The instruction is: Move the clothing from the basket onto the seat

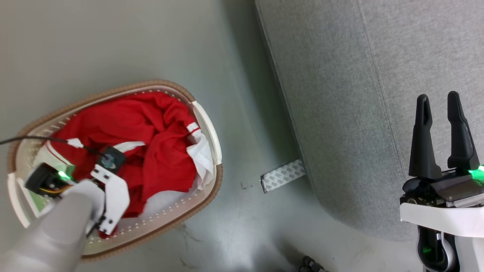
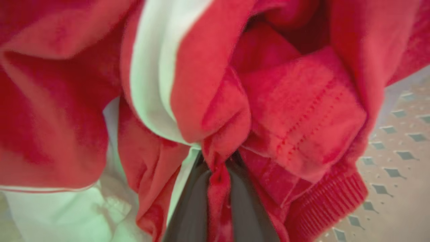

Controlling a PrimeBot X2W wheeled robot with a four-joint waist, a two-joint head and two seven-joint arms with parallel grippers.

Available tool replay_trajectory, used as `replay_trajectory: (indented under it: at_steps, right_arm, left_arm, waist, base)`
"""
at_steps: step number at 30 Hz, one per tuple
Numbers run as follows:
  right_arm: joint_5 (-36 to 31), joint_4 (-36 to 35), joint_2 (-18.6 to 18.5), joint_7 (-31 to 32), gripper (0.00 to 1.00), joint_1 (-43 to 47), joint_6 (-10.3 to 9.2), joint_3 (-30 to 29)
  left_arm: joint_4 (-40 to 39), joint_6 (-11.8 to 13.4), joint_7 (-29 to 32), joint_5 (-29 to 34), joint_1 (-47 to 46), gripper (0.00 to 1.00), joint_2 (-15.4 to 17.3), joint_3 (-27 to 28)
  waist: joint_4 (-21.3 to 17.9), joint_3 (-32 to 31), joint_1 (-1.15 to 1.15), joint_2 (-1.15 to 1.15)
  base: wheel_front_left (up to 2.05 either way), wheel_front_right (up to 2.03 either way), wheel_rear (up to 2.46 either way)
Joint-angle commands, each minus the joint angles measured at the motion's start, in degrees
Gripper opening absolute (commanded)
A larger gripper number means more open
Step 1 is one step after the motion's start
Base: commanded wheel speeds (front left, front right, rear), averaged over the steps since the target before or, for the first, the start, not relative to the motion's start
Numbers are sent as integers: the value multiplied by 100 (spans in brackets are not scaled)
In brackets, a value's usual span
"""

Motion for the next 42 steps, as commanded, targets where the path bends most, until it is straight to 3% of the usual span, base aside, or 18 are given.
replay_trajectory:
  at_steps: [1, 8, 15, 26, 34, 42]
  right_arm:
    - [-52, 17, 0, -21, 100, 29, -14, -36]
    - [-326, 201, -2, -21, 100, 19, -14, -200]
    - [-777, 555, -6, -20, 100, 172, -14, -371]
    - [-1177, 1053, -8, -20, 100, 584, -14, -486]
    - [-1202, 1237, -8, -20, 100, 978, -14, -523]
    - [-1101, 1273, -6, -21, 100, 1228, -14, -381]
  left_arm:
    - [16, 7, -62, -87, 68, 0, -33, -5]
    - [125, 8, -620, -409, 235, 0, -491, 105]
    - [84, 8, -1259, -768, 634, 0, -1075, 17]
    - [-549, 8, -1976, -1627, 1282, 0, -1564, -125]
    - [-1392, 54, -2147, -1903, 1417, 0, -1616, 70]
    - [-2928, 449, -1971, -2105, 1242, 0, -1261, 458]
  waist:
    - [53, -121, -1, 0]
    - [460, -866, -1, 0]
    - [1145, -1966, -1, 0]
    - [1977, -3656, -1, 0]
    - [2333, -4435, -1, 0]
    - [2585, -4712, -1, 0]
  base:
    - [0, 0, 0]
    - [0, 0, 0]
    - [0, 0, 0]
    - [0, 0, 0]
    - [0, 0, 0]
    - [0, 0, 0]
